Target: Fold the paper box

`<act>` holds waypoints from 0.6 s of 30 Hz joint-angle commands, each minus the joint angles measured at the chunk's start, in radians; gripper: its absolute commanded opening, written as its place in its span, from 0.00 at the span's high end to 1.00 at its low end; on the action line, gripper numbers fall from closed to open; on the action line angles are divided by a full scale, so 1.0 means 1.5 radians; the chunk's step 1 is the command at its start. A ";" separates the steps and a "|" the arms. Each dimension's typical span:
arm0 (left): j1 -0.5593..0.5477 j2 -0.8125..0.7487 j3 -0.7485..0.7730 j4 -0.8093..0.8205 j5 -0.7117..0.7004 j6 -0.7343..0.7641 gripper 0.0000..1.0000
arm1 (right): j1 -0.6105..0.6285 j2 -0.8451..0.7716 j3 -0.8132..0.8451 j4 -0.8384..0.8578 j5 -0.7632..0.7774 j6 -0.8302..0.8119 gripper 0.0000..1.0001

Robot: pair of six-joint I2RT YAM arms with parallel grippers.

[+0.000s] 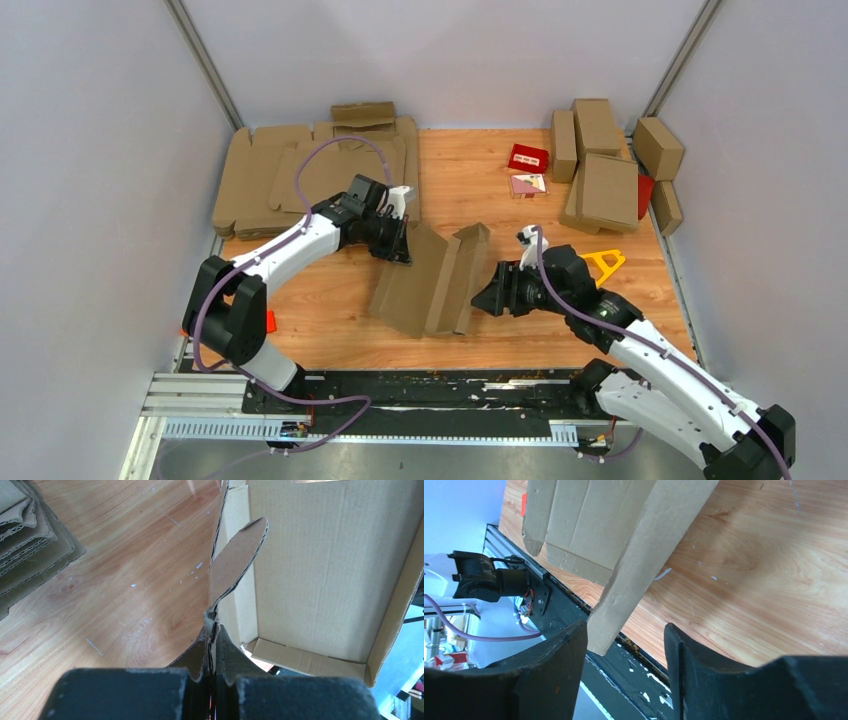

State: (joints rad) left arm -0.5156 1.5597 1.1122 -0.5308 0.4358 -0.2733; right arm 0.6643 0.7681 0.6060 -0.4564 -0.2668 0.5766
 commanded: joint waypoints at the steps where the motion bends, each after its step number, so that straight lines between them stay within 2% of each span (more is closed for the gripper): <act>1: 0.001 0.011 -0.012 0.020 -0.033 0.016 1.00 | -0.001 0.009 -0.013 0.099 -0.033 0.023 0.52; 2: 0.001 0.012 -0.012 0.019 -0.035 0.016 1.00 | -0.002 0.015 -0.015 0.108 -0.034 0.025 0.59; 6: 0.001 0.017 -0.012 0.013 -0.051 0.021 1.00 | -0.002 0.033 -0.022 0.142 -0.042 0.028 0.98; 7: 0.001 0.018 -0.011 0.013 -0.051 0.021 1.00 | -0.001 0.034 -0.026 0.153 -0.047 0.030 1.00; 14: 0.001 0.023 -0.011 0.013 -0.048 0.021 1.00 | -0.002 0.039 -0.075 0.325 -0.125 0.071 1.00; 18: 0.001 0.025 -0.013 0.012 -0.048 0.020 1.00 | -0.001 0.066 -0.081 0.370 -0.139 0.084 1.00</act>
State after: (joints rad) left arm -0.5152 1.5787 1.1046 -0.5274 0.4068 -0.2752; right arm 0.6643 0.8398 0.4885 -0.0822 -0.4171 0.6617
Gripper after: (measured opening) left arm 0.013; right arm 0.009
